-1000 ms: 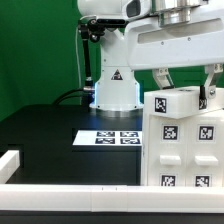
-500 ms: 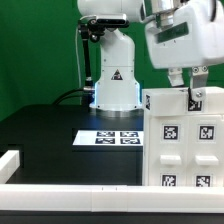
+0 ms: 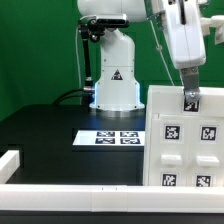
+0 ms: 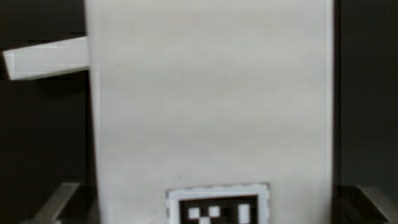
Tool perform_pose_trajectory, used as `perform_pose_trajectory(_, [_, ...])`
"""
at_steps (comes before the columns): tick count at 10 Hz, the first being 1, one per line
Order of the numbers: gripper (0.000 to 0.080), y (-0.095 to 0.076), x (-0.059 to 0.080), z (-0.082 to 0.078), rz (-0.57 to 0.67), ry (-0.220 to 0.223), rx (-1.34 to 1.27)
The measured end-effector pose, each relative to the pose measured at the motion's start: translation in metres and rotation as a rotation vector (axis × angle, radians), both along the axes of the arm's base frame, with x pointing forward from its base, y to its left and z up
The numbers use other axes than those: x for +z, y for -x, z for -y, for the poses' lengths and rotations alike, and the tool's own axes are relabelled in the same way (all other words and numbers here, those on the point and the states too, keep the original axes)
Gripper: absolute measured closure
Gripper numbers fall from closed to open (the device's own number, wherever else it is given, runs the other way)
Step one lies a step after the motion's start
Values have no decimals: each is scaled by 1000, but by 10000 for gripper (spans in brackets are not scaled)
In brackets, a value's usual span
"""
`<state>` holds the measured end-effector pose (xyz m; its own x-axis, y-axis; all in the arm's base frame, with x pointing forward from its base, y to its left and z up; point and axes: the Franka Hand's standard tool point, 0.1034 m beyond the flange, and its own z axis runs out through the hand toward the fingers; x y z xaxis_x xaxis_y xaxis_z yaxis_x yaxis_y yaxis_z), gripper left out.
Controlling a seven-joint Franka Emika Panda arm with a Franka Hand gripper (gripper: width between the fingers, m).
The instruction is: Assemble cabinet
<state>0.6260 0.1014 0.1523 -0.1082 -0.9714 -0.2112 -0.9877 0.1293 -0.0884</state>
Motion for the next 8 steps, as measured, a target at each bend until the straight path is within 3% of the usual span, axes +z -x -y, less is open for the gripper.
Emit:
perform_pose_trajectory(2, [159,0,0,-1,0,0,4])
perform_pose_trajectory(3, [159,-1,6,-4,8,-3,8])
perform_pose_trajectory(6, [151,-14,54,-10,44,-24,38])
perform_pose_trajectory(8, [151,-12,47,-10,42,-20,39])
